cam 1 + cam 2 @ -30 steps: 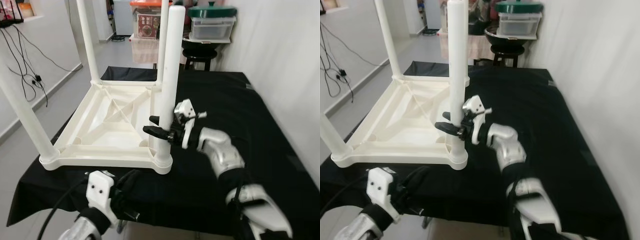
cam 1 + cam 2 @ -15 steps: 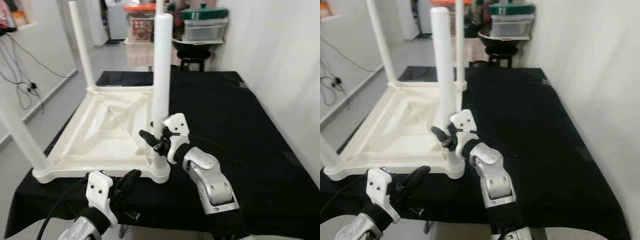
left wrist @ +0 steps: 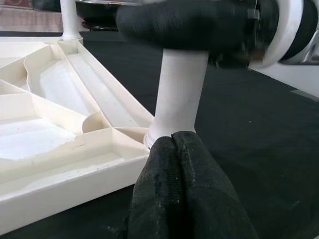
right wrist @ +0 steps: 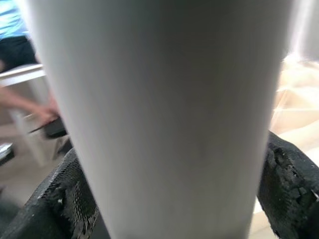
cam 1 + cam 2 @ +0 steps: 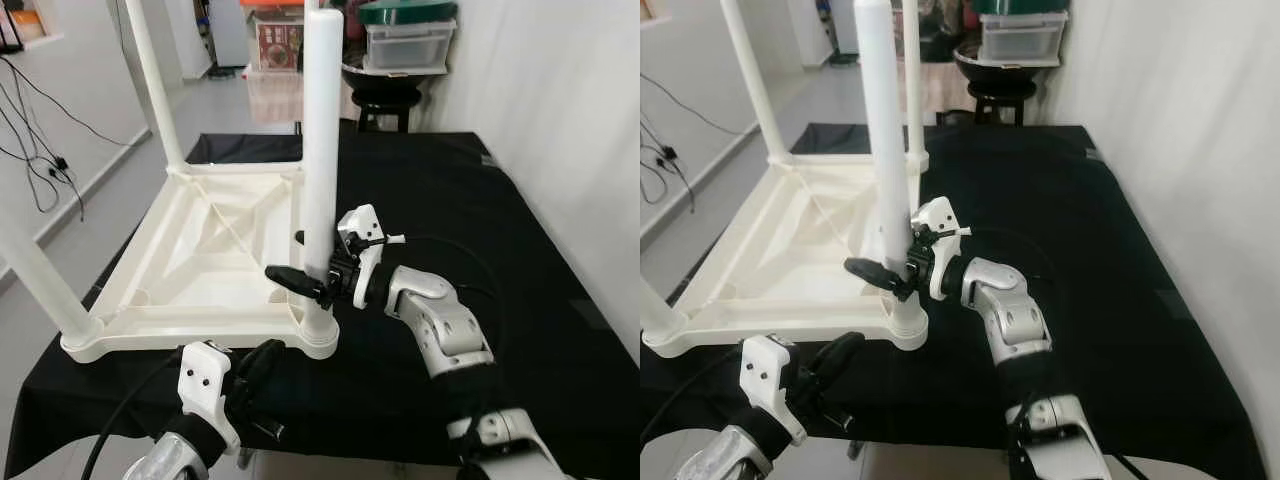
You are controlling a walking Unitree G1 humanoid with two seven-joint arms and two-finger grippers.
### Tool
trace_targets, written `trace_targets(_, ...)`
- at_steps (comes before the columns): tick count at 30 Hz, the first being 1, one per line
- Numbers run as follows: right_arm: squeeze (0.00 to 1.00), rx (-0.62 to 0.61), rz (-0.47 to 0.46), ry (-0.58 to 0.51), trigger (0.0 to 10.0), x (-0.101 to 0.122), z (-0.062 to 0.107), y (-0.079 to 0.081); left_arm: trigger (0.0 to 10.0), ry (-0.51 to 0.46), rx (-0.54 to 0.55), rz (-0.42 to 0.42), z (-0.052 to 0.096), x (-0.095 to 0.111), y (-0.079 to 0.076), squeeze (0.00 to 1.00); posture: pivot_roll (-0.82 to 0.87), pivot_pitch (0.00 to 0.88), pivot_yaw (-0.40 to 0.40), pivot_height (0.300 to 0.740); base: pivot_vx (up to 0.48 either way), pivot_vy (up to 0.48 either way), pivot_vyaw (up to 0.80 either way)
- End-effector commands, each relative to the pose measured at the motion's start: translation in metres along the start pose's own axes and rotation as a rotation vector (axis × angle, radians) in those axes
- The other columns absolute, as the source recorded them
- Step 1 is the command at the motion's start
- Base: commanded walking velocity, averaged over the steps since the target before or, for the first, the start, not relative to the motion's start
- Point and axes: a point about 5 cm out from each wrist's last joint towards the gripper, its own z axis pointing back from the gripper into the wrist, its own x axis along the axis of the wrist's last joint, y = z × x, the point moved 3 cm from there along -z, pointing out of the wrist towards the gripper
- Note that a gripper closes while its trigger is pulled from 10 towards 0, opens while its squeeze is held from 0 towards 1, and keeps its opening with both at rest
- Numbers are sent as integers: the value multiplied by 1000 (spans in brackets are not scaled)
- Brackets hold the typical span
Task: Building children table
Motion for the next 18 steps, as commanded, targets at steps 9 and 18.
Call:
trace_targets(9, 0, 84, -20, -25, 0, 7, -9, -10, 10000, 2, 16, -12, -1, -2, -1, 0, 41, 0, -33, 740, 0, 0, 0)
trace_targets(18, 0, 69, 9, -14, 0, -1, 3, -13, 10000, -3, 14, -8, -2, -1, -2, 0, 15, 0, -28, 740, 0, 0, 0)
